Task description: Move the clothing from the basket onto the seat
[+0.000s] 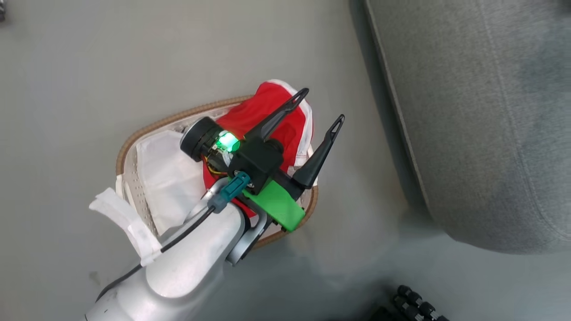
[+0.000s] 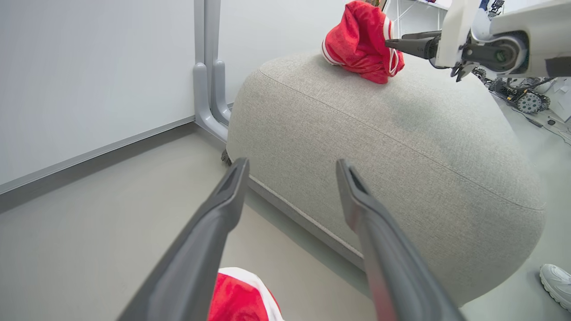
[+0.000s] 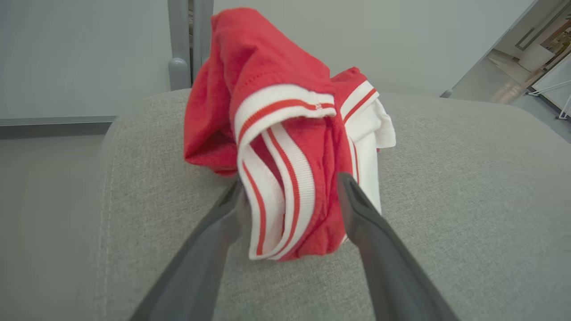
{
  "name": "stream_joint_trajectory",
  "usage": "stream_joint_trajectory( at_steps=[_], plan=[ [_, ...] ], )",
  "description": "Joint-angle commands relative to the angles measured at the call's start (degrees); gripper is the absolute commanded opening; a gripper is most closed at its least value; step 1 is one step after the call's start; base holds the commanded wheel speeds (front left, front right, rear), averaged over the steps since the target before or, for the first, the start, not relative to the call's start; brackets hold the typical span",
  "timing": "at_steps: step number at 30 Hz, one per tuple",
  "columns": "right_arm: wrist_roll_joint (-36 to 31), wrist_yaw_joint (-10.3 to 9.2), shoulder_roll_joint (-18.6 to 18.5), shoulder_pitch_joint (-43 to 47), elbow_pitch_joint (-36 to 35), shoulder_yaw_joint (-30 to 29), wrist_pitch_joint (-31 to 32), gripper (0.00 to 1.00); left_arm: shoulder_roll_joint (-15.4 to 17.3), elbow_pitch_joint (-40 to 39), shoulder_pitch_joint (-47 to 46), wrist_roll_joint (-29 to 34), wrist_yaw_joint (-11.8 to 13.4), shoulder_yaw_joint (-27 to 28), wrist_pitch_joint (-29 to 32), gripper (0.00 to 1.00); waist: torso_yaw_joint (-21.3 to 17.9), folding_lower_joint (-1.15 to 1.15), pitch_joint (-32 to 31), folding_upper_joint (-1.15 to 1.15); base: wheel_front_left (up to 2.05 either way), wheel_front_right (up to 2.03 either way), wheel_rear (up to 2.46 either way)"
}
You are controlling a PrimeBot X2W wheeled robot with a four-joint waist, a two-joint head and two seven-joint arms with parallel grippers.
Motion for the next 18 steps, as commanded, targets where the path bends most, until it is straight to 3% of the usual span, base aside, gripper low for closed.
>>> stream_joint_trajectory(
  at_steps=[1, 11, 18],
  plan=[
    [0.8, -0.08, -0.5, 1.7, -0.7, 0.8, -0.4, 1.00, 0.3, 0.3, 1.0, -0.7, 0.4, 0.5, -0.5, 1.00, -1.4, 0.00, -4.2, 0.00, 0.00, 0.00, 0.00],
    [3.5, -0.08, -2.6, 6.1, -4.0, 6.9, -0.2, 1.00, -0.8, 5.2, 5.4, -4.9, 1.6, 4.2, -3.5, 1.00, 1.3, 0.00, -15.6, 0.00, 0.00, 0.00, 0.00],
    [3.6, -0.08, 1.0, 8.4, -4.9, 6.2, -0.7, 1.00, -0.7, 8.2, 10.7, -7.3, 3.3, 9.7, -4.6, 1.00, 4.8, 0.00, -23.1, 0.00, 0.00, 0.00, 0.00]
  ],
)
